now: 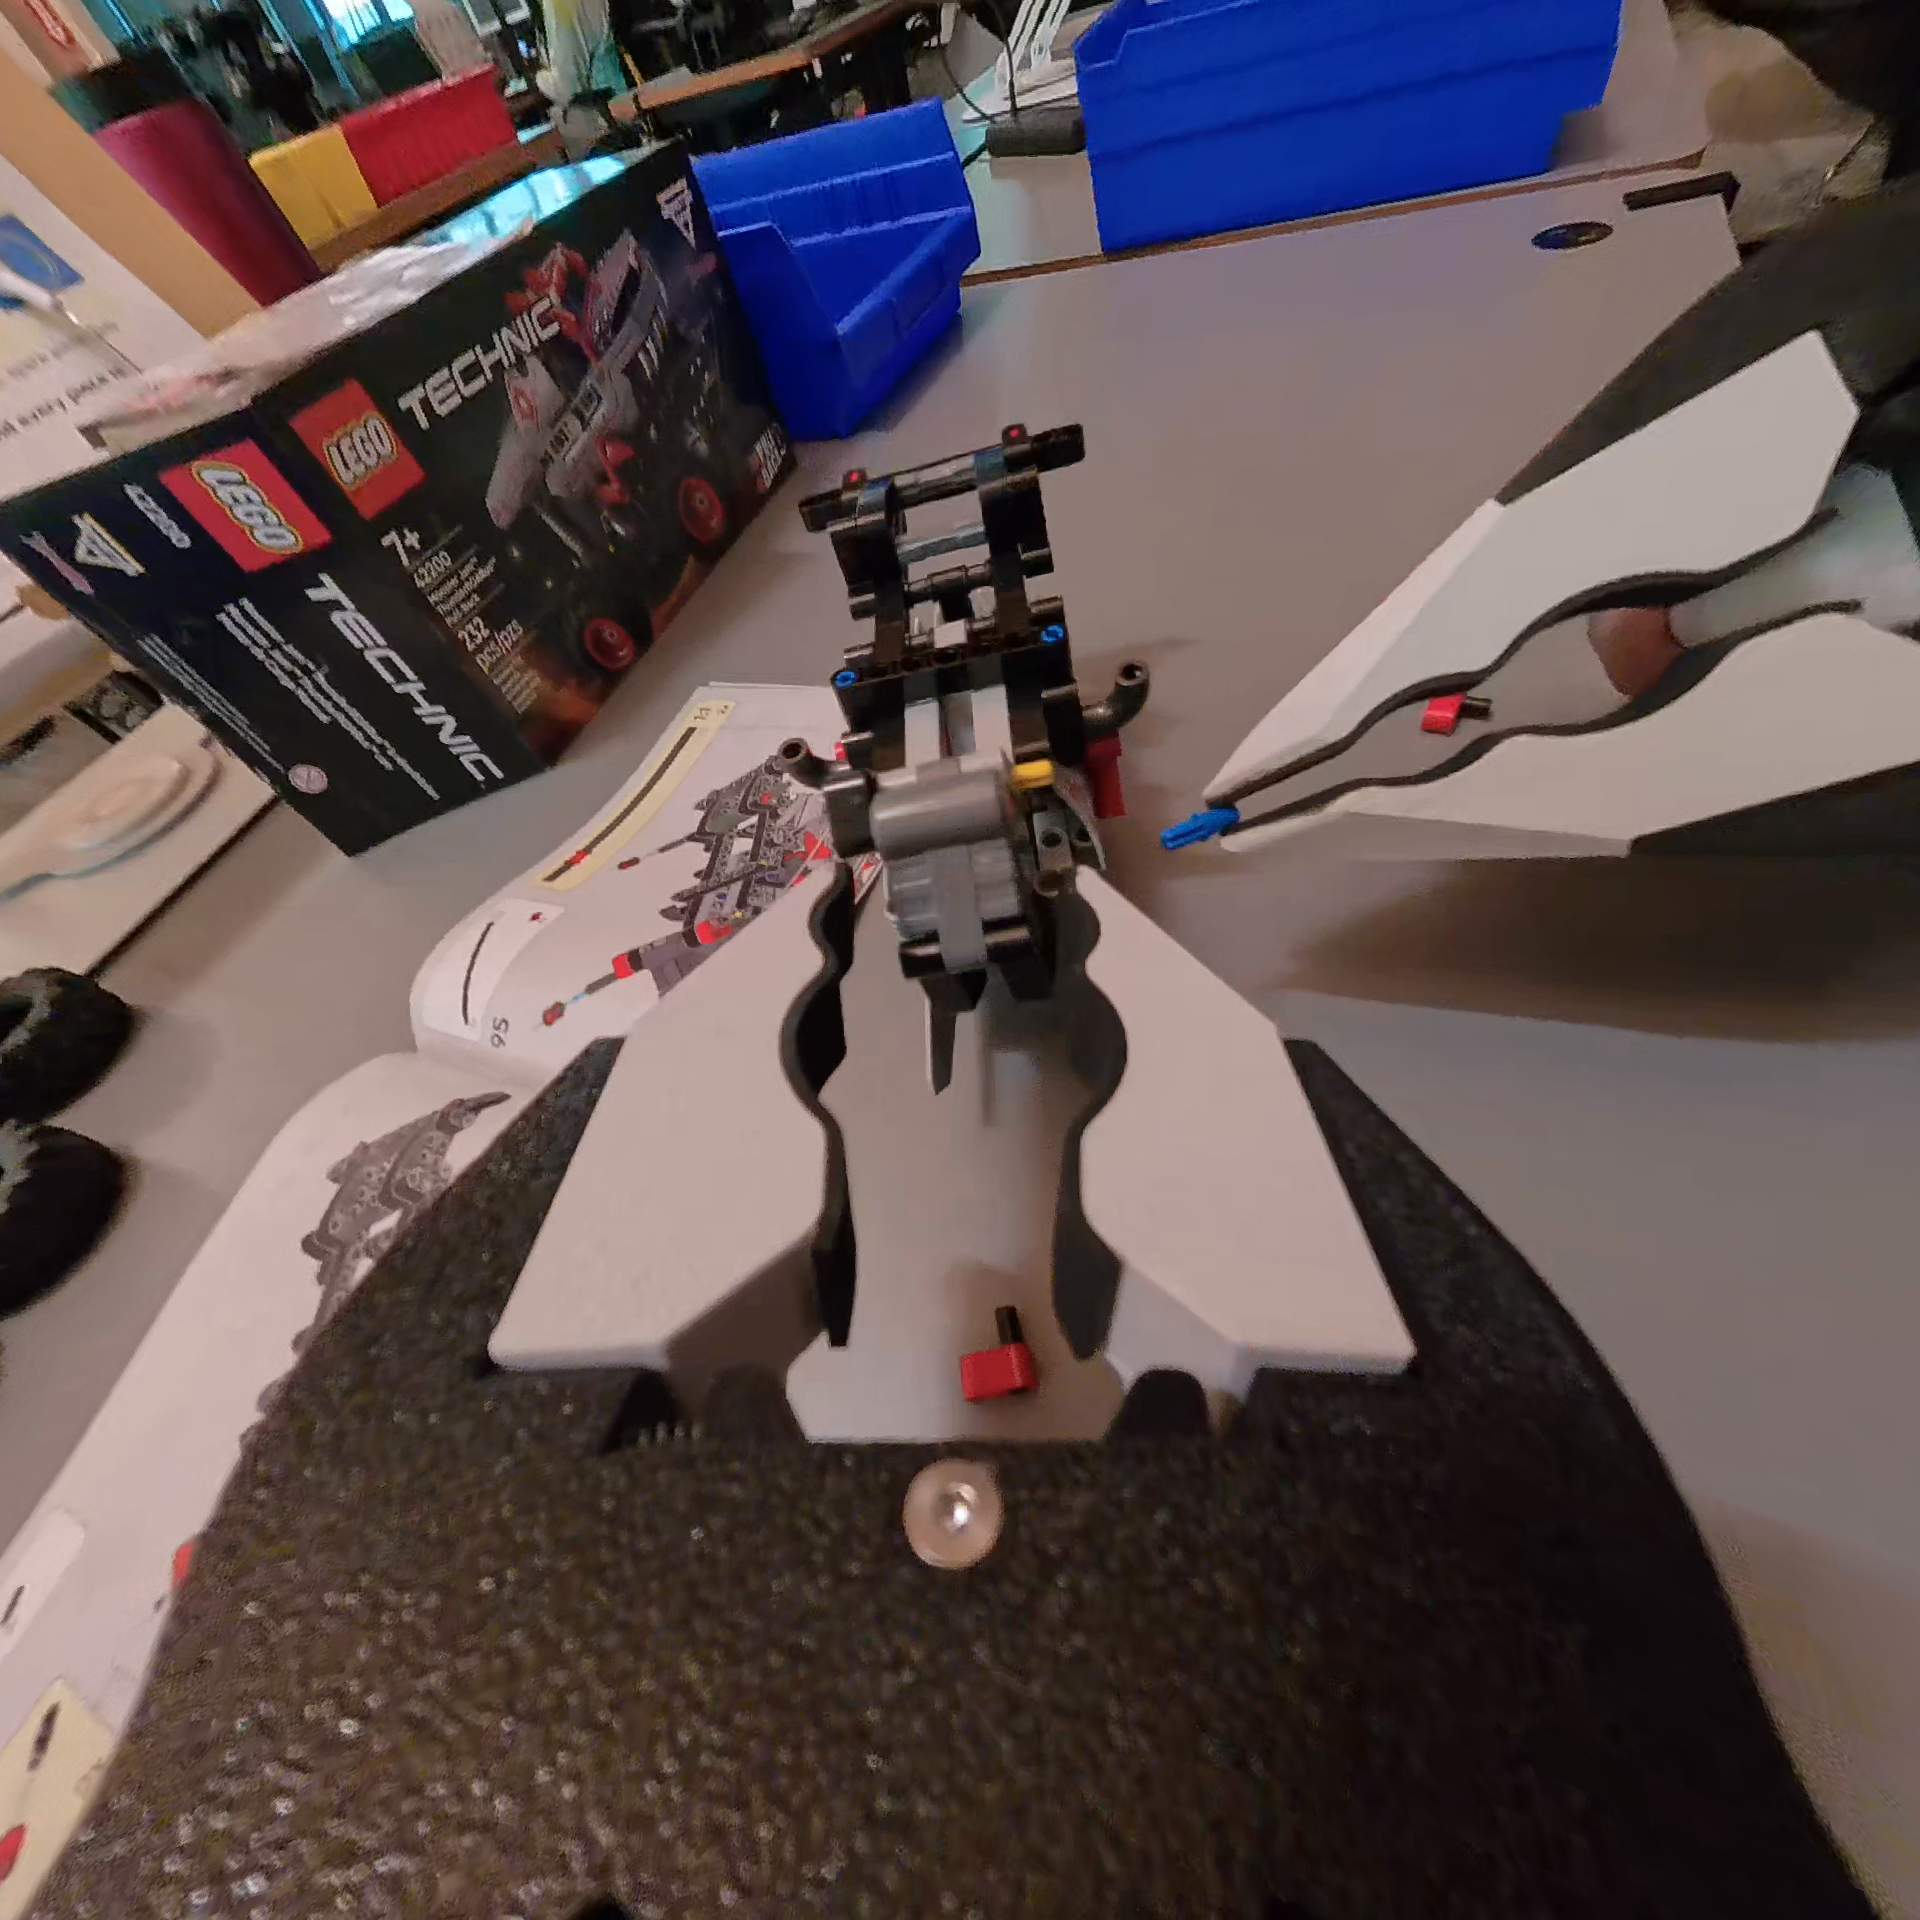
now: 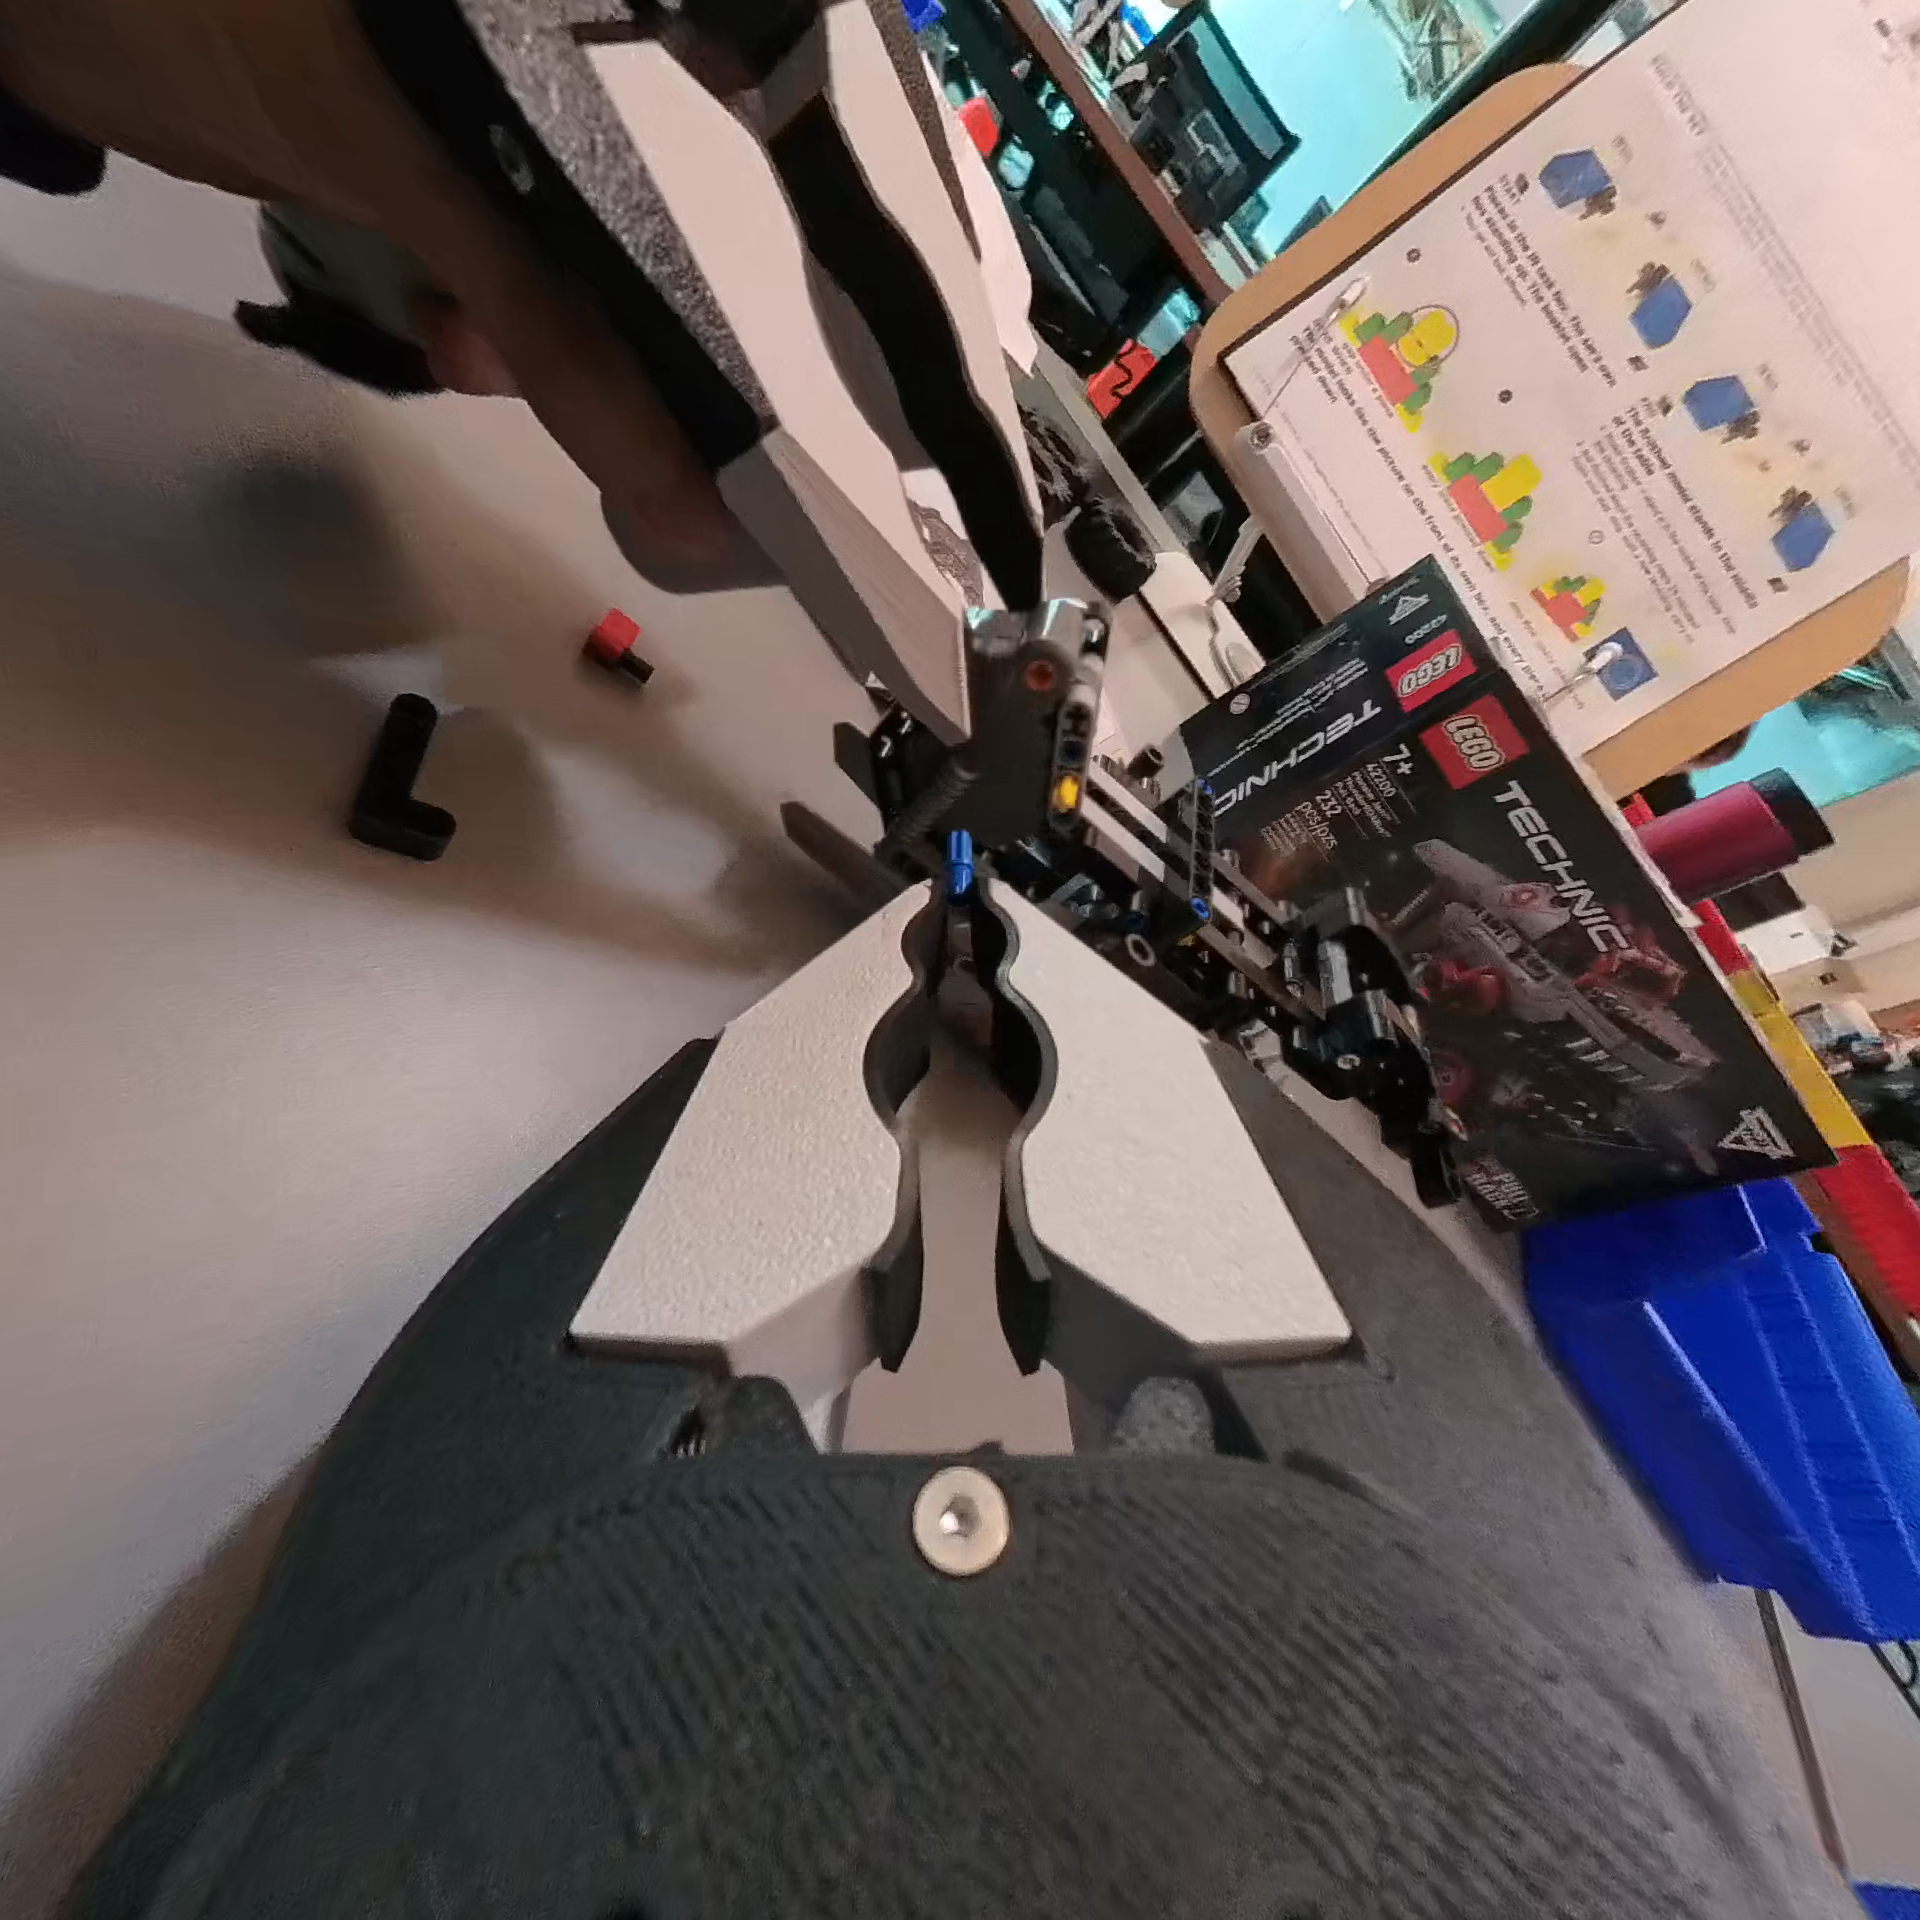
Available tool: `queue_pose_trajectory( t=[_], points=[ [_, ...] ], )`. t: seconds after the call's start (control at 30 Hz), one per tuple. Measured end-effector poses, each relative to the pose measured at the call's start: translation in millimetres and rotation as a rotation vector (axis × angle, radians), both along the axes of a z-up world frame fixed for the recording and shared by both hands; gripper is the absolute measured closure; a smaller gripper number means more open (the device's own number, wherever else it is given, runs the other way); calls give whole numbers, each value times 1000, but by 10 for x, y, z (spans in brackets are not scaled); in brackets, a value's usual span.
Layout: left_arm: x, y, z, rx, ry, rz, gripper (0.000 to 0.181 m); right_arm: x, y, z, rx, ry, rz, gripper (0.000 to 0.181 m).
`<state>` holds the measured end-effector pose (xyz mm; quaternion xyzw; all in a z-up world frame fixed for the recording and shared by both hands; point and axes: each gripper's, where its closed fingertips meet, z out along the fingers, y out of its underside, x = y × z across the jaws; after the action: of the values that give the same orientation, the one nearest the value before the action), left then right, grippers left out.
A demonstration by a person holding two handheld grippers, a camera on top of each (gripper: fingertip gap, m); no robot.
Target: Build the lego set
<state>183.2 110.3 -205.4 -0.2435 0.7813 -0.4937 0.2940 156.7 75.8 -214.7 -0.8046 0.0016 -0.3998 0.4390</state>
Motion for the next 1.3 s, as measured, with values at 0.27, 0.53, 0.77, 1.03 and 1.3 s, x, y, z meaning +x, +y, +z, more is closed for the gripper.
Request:
queue_pose_trajectory(
  t=[0.27,0.53,0.77,1.03,1.3],
  points=[
    [20,-30,-52,49,-28,1,145,-24,-51,160,50,-19,8,179],
    [29,-38,-61,77,-40,15,146,3,-92,199,55,-31,-1,178],
    [-24,90,174,149,-116,72,135,-53,-94,321,125,-22,34,178],
    [-537,-387,391,482,-460,-226,163,-218,-17,347,60,-76,100,178],
    [-491,-384,237,719,-564,-221,179,-328,31,368,124,87,156,178]
  ],
)
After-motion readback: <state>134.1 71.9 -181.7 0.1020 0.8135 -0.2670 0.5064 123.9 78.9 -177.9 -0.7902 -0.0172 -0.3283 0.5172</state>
